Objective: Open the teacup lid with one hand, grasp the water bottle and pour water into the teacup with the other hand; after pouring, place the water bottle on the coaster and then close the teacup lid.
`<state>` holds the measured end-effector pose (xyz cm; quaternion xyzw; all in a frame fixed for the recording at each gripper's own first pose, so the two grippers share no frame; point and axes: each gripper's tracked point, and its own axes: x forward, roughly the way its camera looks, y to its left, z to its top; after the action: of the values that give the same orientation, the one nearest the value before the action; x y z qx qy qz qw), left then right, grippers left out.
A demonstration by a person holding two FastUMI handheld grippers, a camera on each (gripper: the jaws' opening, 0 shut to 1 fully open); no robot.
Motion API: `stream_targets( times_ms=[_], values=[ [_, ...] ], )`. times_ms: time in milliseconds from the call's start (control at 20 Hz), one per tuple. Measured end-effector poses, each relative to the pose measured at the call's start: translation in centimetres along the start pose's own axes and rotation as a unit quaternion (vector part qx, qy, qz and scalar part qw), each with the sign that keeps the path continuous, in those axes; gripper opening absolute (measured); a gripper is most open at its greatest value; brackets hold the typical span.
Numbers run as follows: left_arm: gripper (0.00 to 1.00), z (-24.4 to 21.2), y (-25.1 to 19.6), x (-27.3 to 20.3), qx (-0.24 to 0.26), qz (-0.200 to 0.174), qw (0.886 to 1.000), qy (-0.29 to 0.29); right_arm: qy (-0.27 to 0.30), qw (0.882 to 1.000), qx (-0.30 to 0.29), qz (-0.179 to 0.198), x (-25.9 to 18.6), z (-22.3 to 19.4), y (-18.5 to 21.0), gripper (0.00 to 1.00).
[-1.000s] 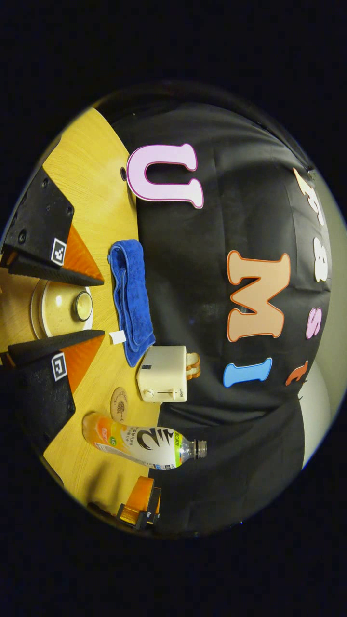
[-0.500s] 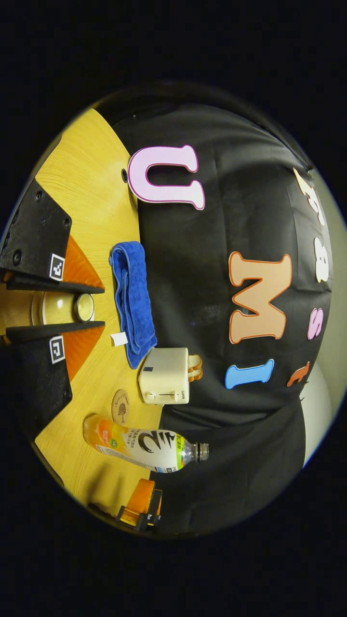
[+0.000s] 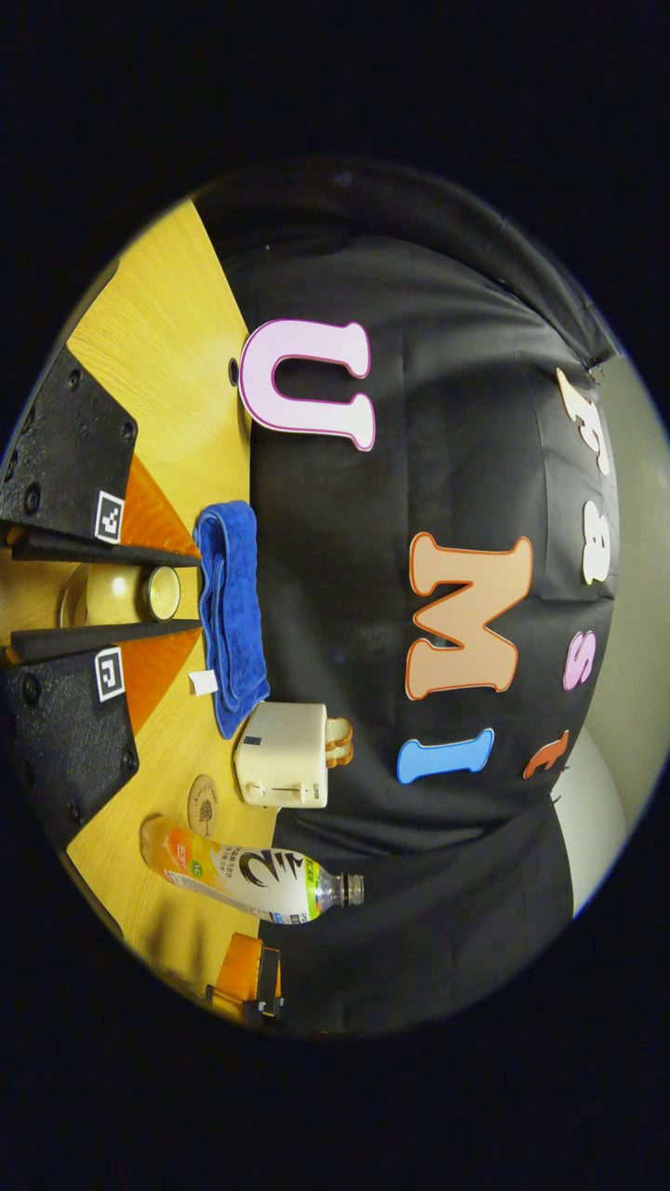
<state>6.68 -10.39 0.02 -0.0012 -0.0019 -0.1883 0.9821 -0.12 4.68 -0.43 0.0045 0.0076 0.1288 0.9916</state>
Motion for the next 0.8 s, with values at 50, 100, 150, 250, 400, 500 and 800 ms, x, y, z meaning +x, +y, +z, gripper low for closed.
stream_targets(
  times_ms=[50, 100, 150, 250, 400, 500, 800],
  values=[
    [0.26, 0.0, 0.7, -0.4, 0.0, 0.014, 1.0, 0.0, 0.0, 1.0, 0.0, 0.016, -0.1, -0.1, 0.6, 0.97],
    [0.25, 0.1, 1.5, -0.7, 0.0, 0.031, 1.0, -0.001, 0.001, 0.999, 0.002, 0.041, 0.0, -0.1, 1.5, 0.97],
    [0.25, 0.0, 2.1, -1.3, 0.001, 0.044, 0.999, -0.001, 0.003, 0.998, 0.002, 0.07, -0.1, -0.2, 2.6, 0.96],
    [0.25, 0.0, 3.2, -2.3, 0.0, 0.062, 0.998, 0.0, 0.005, 0.995, 0.004, 0.104, -0.1, -0.2, 3.8, 0.96],
    [0.25, 0.0, 4.7, -4.0, 0.001, 0.083, 0.997, 0.0, 0.006, 0.995, 0.003, 0.104, 0.4, -0.3, 4.1, 0.99],
    [0.25, 0.1, 5.6, -5.1, 0.001, 0.095, 0.995, 0.0, 0.008, 0.993, 0.004, 0.118, 1.0, -0.4, 5.3, 0.96],
    [0.25, 0.1, 8.8, -7.8, 0.002, 0.138, 0.99, 0.0, 0.049, 0.991, -0.002, 0.121, 3.4, -1.9, 7.0, 0.99]
  ],
)
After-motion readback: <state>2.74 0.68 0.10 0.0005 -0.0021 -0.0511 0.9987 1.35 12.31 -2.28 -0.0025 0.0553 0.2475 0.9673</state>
